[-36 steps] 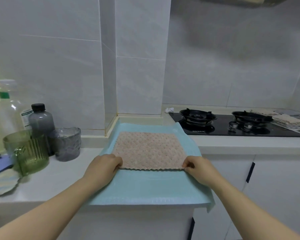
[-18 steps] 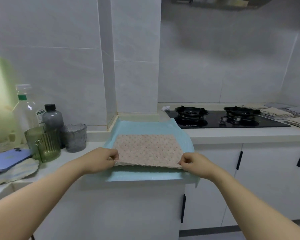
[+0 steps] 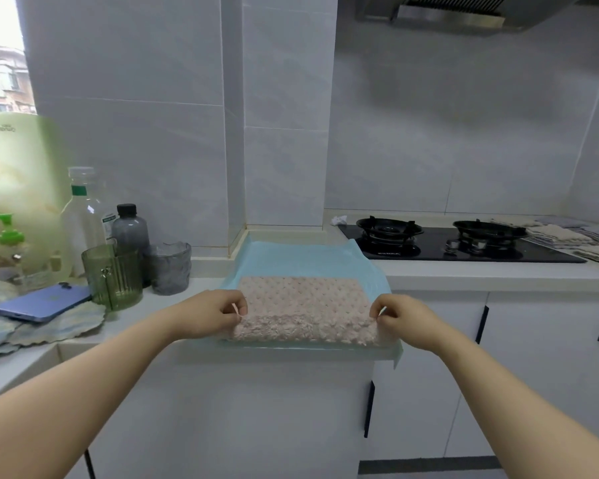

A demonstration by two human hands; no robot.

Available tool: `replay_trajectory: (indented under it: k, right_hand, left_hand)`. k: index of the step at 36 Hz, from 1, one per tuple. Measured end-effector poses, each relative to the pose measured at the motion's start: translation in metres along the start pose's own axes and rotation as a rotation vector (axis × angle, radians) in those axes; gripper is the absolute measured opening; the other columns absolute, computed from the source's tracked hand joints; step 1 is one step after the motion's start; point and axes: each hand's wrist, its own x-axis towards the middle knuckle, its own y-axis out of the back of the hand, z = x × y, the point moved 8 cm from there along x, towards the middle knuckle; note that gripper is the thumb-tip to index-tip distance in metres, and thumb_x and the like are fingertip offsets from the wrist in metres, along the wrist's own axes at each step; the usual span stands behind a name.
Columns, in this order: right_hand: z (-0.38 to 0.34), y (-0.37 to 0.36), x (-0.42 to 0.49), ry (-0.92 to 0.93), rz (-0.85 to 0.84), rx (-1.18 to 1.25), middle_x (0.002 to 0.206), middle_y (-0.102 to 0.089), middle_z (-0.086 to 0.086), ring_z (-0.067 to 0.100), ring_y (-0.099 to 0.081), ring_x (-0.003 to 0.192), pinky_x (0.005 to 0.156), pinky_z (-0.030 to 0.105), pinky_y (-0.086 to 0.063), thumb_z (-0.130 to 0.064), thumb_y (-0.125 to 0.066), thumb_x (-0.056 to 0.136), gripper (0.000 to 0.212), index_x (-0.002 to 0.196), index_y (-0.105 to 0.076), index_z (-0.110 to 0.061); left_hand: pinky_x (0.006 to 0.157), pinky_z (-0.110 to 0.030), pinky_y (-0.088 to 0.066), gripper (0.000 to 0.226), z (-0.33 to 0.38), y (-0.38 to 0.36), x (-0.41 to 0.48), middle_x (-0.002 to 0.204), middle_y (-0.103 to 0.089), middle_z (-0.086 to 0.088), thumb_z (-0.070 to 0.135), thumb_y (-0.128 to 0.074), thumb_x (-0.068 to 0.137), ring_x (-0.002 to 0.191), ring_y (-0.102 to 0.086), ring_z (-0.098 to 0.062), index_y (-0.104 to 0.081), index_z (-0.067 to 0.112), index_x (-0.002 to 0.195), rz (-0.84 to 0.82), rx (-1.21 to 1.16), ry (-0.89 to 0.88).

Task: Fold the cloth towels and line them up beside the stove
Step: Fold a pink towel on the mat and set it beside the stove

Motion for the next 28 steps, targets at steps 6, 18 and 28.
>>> replay_trajectory:
  k: [6,18,28]
  right_hand:
    - [0.007,0.012,0.024,0.015,0.212,0.045,0.077,-0.056,-0.010,0.007,-0.050,0.068,0.058,0.021,-0.040,-0.007,-0.043,0.092,0.023,0.089,-0.057,-0.025]
    - [0.017,0.008,0.119,0.021,0.303,-0.045,0.102,-0.063,-0.003,0.012,-0.052,0.088,0.074,0.023,-0.037,-0.007,-0.044,0.093,0.022,0.099,-0.064,-0.017]
    - [0.041,-0.003,0.177,-0.184,0.316,-0.138,0.111,-0.061,0.004,0.025,-0.055,0.100,0.075,0.032,-0.044,-0.007,-0.033,0.093,0.032,0.105,-0.060,-0.020]
  left_hand:
    - [0.054,-0.016,-0.037,0.018,-0.009,0.015,0.021,0.066,-0.054,0.005,0.011,-0.051,0.092,0.056,-0.044,-0.009,-0.057,0.025,0.083,0.159,-0.291,0.005]
    - [0.061,-0.021,-0.039,0.022,-0.049,0.025,0.112,0.075,-0.059,0.004,0.012,-0.058,0.088,0.069,-0.052,-0.013,-0.058,0.030,0.075,0.390,-0.479,0.127]
    - [0.071,-0.024,-0.038,0.010,-0.067,0.017,0.166,0.084,-0.061,0.008,0.018,-0.056,0.089,0.084,-0.054,-0.013,-0.062,0.025,0.085,0.377,-0.257,0.200]
